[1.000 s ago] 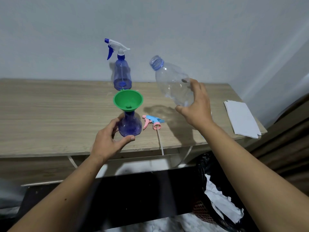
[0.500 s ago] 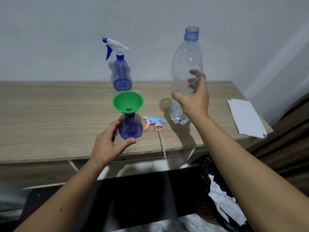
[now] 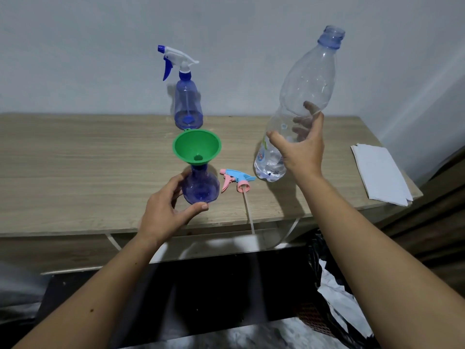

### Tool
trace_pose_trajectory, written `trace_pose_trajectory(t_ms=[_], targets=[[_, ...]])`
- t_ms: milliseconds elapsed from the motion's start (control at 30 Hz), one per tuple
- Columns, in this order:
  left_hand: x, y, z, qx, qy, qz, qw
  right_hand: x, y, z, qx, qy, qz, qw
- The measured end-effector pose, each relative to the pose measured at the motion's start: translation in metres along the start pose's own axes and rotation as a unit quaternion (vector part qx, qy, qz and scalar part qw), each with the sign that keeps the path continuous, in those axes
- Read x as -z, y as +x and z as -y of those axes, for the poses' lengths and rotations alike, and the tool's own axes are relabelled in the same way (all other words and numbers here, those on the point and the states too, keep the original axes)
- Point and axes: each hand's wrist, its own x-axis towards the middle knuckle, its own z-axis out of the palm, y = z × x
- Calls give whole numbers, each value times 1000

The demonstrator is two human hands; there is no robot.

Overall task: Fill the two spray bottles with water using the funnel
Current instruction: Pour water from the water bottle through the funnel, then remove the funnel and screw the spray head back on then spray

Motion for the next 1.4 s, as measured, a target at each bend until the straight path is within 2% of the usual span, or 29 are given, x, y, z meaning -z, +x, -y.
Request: trace_pose_trajectory(t_ms=[433,633,800,900,1000,1100,1167,1267,1400], targets=[[-3,1,8,-3,-3,-5,1000,5,0,-6,-31,-47,56,997],[-3,1,12,-3,-9,0,1000,10,-12,-9,-60,-61,39,996],[-4,1,11,-9,-3,-5,1000,14,-36,11,6,-94,-67,993],[-3,0,9,-7,-3,-1,1000,10,-59,32,111,-119,-98,982],[0,1,7,0,1,6,1000,-3,-73,50,235,-121,5,964],[0,1,7,-6,-6,7,1000,-24,-82,58,294,-115,120,941],[0,1,7,-8,-7,4,1000,-37,-85,57,318,-115,170,926],[0,1,7,-10,-3,-1,1000,-50,-84,55,331,-115,207,913],[-1,2,10,-7,-4,-1,1000,-58,-81,51,337,-124,213,909]])
